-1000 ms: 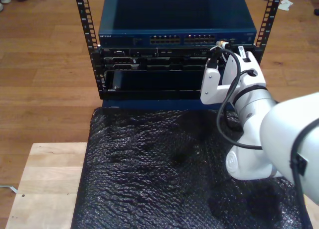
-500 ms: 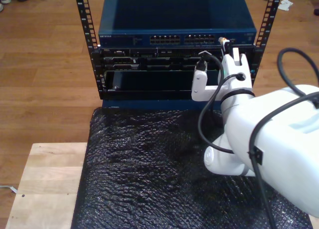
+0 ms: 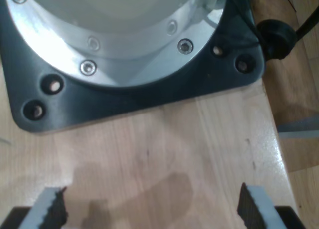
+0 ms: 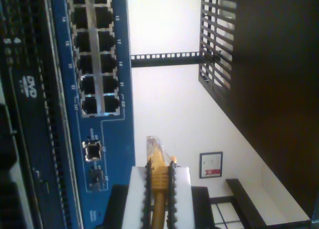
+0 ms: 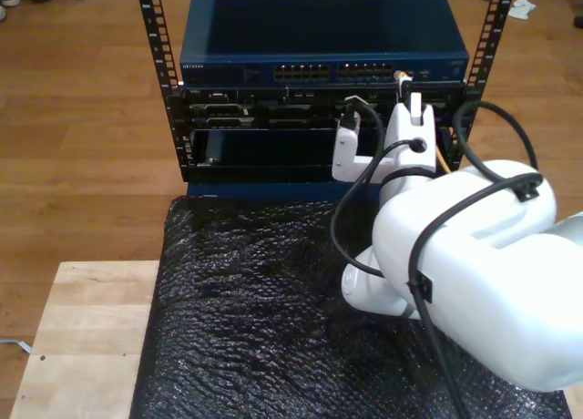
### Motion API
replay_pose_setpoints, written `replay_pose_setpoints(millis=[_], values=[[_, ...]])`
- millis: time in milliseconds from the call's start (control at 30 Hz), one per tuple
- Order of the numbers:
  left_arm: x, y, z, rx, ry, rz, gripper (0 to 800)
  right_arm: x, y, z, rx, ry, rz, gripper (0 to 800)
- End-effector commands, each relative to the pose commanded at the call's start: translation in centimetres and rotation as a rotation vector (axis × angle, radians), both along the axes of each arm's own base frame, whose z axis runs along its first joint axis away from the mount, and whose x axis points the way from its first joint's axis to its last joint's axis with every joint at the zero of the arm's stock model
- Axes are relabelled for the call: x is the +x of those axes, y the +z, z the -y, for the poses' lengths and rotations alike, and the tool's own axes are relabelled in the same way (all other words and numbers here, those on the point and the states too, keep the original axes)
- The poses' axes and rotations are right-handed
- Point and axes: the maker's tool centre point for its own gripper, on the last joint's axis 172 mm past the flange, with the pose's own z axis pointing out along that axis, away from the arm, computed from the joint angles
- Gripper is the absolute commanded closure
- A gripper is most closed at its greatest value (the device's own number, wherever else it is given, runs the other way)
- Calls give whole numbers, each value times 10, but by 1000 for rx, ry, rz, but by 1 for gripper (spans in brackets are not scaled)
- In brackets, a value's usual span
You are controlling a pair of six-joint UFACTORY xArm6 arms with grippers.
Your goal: Grab the cable and plug it in
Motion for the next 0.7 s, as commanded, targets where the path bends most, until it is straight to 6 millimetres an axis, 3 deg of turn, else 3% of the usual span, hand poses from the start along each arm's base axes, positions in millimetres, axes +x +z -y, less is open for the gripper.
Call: replay_pose_setpoints(millis=[267,700], values=[[0,0,1,-2,0,0,0,10,-11,-3,3,2,-6,800],[0,0,1,-2,0,0,0,26,-10,-3,15,-7,21,800]])
